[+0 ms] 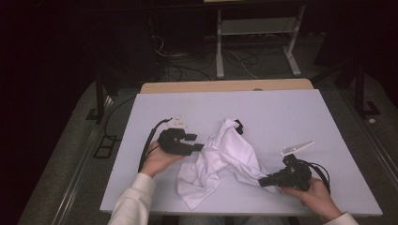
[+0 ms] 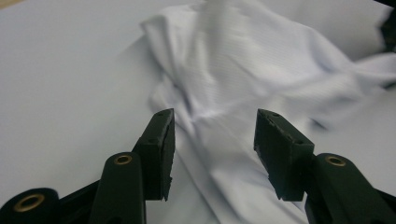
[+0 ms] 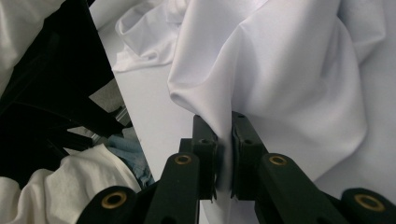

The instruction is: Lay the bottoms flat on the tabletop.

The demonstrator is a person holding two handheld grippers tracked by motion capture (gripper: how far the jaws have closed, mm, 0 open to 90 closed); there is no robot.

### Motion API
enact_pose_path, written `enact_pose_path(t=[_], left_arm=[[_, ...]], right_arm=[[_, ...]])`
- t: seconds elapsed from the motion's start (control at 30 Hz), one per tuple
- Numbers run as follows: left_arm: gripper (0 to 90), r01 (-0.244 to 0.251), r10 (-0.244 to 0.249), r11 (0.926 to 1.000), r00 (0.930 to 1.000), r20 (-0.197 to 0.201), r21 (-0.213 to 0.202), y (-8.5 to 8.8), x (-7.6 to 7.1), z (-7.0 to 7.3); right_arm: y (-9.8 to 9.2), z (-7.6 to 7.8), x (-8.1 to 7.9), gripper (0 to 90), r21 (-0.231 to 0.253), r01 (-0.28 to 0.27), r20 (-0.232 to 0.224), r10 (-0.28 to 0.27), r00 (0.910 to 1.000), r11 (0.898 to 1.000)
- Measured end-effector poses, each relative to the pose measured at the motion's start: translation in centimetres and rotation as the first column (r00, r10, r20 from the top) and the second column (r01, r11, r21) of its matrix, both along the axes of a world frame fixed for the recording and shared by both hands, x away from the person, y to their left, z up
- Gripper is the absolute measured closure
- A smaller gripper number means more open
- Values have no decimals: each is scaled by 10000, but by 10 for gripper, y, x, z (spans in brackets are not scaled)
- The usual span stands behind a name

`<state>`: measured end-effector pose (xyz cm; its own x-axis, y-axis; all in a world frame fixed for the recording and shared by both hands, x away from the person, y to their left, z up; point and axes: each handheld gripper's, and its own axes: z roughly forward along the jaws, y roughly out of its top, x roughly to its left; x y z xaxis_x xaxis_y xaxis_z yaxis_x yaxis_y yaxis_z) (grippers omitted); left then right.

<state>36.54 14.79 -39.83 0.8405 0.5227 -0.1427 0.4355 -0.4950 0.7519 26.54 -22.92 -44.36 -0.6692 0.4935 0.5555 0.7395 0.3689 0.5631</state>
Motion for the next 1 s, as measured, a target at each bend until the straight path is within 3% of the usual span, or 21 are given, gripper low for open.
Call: enact_pose_path(t=[0.1, 0.2, 0.4, 0.47, 0.6, 0.73, 0.87, 1.0], left_arm=[[475, -455, 456, 9990, 9981, -404, 36, -12, 24, -15], [475, -569, 570, 9984, 9959, -708, 35, -24, 38, -27], [487, -561, 625, 9966, 9920, -1099, 605, -42, 51, -44], [541, -379, 494, 9955, 9898, -1337, 870, -48, 53, -50], [664, -101, 185, 9988, 9841, -1765, 483, -53, 54, -54], [838, 134, -2, 9969, 9857, -1687, 774, -57, 54, -53], [857, -152, 283, 9949, 9909, -1319, 996, -52, 52, -46], [858, -534, 613, 9942, 9945, -846, 929, -28, 47, -24]], right_arm=[[-5, -1, -2, 807, -49, 37, -88, -38, 10000, 10000], [-8, 0, -4, 807, 16, 80, -139, -80, 9999, 10000], [-17, 3, -12, 807, 48, 96, -80, -96, 9999, 9999], [-21, 3, -14, 806, 63, 126, -88, -125, 9999, 9999], [-25, 1, -14, 805, 58, 257, -166, -256, 9995, 9997], [-24, 1, -12, 803, 25, 240, -183, -239, 9995, 9997], [-25, 1, -11, 801, 34, 278, -165, -277, 9995, 9996], [-30, 1, -9, 799, 105, 522, -141, -521, 9985, 9986]])
